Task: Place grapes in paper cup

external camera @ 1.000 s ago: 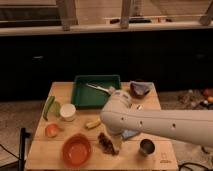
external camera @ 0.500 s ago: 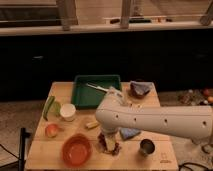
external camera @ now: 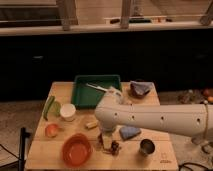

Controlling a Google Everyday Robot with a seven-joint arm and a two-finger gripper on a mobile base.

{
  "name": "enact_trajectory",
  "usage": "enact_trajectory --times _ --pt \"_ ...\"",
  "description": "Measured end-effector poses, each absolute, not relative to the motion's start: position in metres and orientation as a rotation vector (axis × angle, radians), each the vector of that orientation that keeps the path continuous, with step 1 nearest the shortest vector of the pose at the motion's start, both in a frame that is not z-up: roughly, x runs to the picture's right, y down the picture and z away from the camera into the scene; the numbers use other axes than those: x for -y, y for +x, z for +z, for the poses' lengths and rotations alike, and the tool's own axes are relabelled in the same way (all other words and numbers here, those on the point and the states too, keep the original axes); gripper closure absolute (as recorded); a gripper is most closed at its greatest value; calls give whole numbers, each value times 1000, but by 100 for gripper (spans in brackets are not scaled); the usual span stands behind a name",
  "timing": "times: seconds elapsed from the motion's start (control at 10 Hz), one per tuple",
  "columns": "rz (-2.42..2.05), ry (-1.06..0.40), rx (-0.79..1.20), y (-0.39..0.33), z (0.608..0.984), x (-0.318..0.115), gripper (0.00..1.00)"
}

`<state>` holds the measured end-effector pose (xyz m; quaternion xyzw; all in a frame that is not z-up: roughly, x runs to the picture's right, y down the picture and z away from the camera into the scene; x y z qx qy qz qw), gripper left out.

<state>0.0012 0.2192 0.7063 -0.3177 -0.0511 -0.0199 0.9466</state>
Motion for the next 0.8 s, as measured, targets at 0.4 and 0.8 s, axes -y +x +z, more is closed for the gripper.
enact_trajectory --times 0.4,0.8 --pt "-2 -676 89 14 718 -234 20" --pt "29 -702 89 27 731 -256 20"
